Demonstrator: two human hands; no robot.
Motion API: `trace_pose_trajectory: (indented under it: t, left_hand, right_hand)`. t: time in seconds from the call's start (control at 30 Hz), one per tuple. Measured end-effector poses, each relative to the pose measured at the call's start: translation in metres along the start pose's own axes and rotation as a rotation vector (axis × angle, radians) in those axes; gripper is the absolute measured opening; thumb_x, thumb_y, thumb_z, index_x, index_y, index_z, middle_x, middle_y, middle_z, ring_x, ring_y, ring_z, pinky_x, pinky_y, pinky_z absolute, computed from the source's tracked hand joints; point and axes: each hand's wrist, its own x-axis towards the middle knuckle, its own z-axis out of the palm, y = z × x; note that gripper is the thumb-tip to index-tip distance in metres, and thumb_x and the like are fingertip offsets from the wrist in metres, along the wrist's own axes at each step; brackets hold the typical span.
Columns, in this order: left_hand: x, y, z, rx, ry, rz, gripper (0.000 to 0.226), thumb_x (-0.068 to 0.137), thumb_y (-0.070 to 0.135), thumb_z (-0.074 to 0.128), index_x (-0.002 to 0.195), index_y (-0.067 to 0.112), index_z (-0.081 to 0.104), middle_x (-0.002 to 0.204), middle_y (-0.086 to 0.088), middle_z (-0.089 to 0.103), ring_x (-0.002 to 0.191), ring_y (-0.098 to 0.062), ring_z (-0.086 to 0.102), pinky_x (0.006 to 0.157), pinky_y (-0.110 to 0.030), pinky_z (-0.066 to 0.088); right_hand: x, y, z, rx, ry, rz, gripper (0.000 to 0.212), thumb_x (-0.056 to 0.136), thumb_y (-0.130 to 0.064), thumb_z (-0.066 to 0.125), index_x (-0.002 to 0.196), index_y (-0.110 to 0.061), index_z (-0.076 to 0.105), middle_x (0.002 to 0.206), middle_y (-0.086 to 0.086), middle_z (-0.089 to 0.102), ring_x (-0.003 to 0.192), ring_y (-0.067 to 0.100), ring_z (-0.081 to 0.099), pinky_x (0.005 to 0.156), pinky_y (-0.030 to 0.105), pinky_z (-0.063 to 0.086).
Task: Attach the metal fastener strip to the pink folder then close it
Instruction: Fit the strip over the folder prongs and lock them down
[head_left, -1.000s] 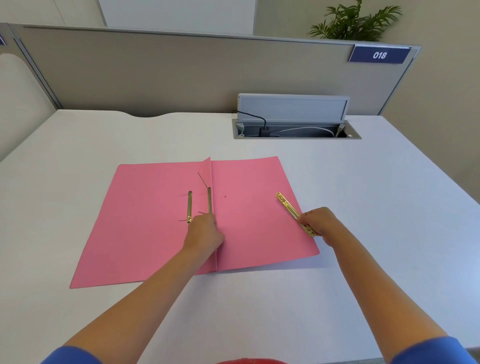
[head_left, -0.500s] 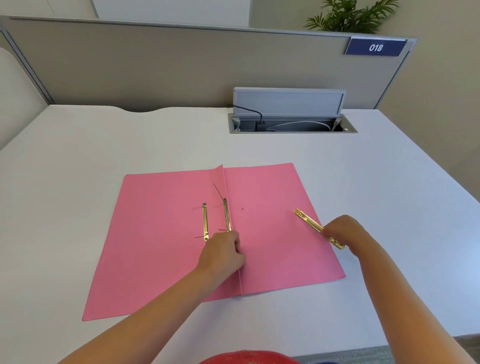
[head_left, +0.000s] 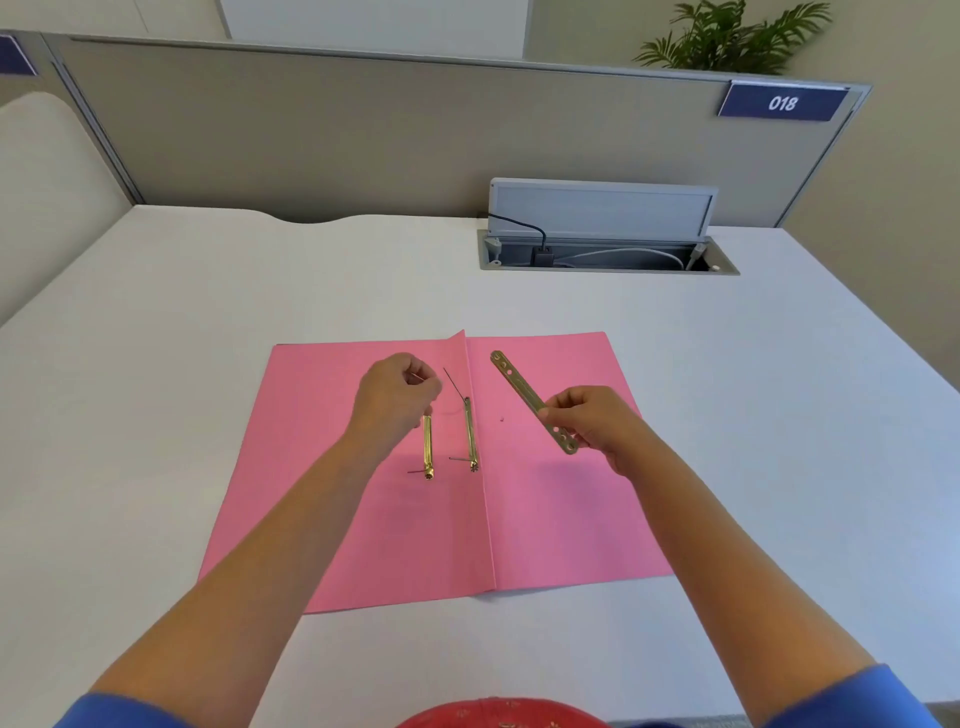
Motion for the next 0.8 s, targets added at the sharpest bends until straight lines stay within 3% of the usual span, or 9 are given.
trace_pose_trajectory:
  t: [0.17,0.33,0.57,0.8]
  left_hand:
    - [0.014,-0.018,0.013,-0.134,0.007,-0.090,0.026,0.084,0.000,0.053,0.108,0.004,0.056,0.087,-0.009,0.056,0.080,-0.024,0.053,0.060,-0.027,0.046]
    - [0.026,-0.027,0.031,-0.209,0.004,-0.101,0.032,0.084,-0.001,0.054,0.115,0.003,0.058,0.105,-0.009,0.059,0.092,-0.020,0.055,0.062,-0.025,0.047]
    - [0.036,-0.034,0.044,-0.269,0.048,-0.091,0.021,0.085,0.003,0.057,0.101,0.003,0.069,0.089,-0.007,0.067,0.075,-0.016,0.058,0.059,-0.023,0.049]
    - [0.039,-0.037,0.048,-0.235,0.040,-0.056,0.019,0.083,0.006,0.061,0.098,0.006,0.071,0.071,0.002,0.065,0.069,-0.016,0.058,0.062,-0.029,0.050]
  right_hand:
    - [0.004,-0.009,0.022,0.066,-0.019,-0.019,0.001,0.083,-0.007,0.065,0.083,-0.008,0.065,0.067,0.001,0.056,0.058,0.010,0.047,0.052,0.019,0.041]
    - [0.010,-0.013,0.040,0.104,-0.039,-0.007,0.003,0.085,-0.007,0.062,0.087,-0.006,0.065,0.065,0.002,0.056,0.055,0.010,0.047,0.051,0.017,0.042]
    - [0.015,-0.009,0.048,0.136,-0.056,0.008,0.014,0.087,-0.007,0.060,0.075,-0.012,0.063,0.062,0.001,0.056,0.051,0.009,0.047,0.045,0.012,0.044]
    - [0.016,-0.006,0.052,0.192,-0.090,0.011,0.011,0.087,-0.007,0.060,0.077,-0.011,0.063,0.062,0.001,0.057,0.050,0.009,0.047,0.049,0.014,0.046]
